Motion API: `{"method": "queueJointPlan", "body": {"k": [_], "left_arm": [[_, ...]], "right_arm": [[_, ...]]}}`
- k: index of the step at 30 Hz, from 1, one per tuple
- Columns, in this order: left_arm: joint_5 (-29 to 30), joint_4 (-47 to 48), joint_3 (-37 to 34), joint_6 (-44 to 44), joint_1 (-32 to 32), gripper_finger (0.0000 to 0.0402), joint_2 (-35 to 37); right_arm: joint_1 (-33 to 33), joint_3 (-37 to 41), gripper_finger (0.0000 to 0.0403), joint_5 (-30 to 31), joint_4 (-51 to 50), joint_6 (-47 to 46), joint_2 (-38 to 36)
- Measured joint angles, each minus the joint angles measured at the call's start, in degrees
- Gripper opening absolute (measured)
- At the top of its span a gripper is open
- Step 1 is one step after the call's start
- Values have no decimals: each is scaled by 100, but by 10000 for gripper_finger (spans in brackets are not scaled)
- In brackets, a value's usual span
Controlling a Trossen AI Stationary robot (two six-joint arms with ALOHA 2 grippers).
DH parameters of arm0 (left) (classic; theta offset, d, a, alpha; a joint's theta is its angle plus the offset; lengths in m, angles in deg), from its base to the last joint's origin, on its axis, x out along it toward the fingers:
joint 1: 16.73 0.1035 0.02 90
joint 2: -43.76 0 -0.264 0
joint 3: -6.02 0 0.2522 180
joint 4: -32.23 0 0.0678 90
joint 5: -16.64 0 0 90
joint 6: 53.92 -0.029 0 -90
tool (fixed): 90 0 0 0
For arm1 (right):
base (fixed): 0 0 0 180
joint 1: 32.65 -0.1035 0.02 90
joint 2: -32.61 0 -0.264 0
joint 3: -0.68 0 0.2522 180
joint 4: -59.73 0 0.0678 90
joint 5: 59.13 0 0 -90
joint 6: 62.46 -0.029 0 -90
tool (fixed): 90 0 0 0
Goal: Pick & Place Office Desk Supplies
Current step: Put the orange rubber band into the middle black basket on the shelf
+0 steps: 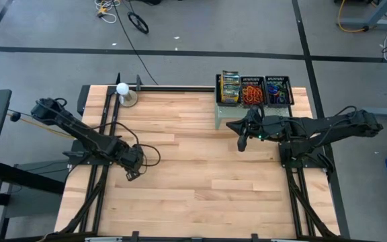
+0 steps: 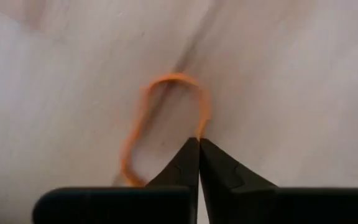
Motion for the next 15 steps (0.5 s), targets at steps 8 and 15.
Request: {"method": "queueJointPlan", "body": {"k": [8, 15], "left_arm": [[565, -901, 730, -747, 40, 5, 51], [1148, -3109, 812, -1436, 746, 4, -57]], "right_arm": [[-10, 0, 9, 1, -7, -135, 2], [-358, 0, 9, -15, -233, -286, 2]]}}
